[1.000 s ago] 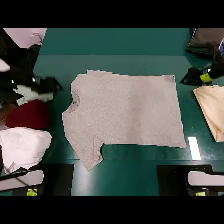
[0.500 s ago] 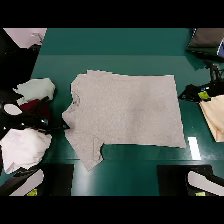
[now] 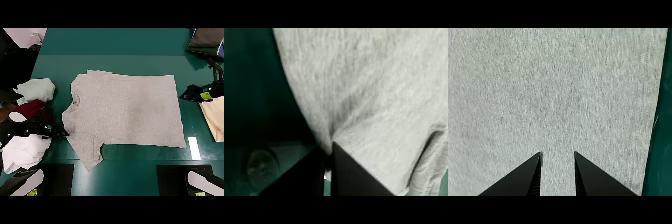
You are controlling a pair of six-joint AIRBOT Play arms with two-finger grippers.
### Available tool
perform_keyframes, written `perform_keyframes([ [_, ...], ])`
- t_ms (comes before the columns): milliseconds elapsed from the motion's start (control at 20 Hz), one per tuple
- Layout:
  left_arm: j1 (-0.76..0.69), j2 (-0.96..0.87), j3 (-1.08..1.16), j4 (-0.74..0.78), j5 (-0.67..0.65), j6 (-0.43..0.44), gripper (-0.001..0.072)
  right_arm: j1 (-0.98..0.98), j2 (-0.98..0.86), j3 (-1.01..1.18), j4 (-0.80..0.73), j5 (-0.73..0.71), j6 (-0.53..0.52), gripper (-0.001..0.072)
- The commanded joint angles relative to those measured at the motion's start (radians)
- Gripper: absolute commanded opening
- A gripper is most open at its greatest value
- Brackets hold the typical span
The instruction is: Fold the shirts.
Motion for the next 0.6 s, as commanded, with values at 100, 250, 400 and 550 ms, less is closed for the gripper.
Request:
perform_keyframes([
  [100, 0.001, 0.002, 0.03, -0.072, 0.002, 0.04, 0.0025, -0.113, 0.039, -0.157, -0.093, 0.121, 0.001, 0.0273],
  [250, 0.001, 0.004, 0.077, -0.072, 0.004, 0.041, 0.0025, -0.244, 0.077, -0.376, -0.182, 0.134, 0.0, 0.0616],
  [400, 0.001, 0.003, 0.095, -0.075, 0.018, 0.041, 0.0025, -0.341, 0.08, -0.536, -0.179, 0.113, -0.026, 0.037],
  [550, 0.001, 0.003, 0.095, -0.076, 0.017, 0.042, 0.0026, -0.35, 0.08, -0.608, -0.177, 0.06, -0.026, 0.037],
])
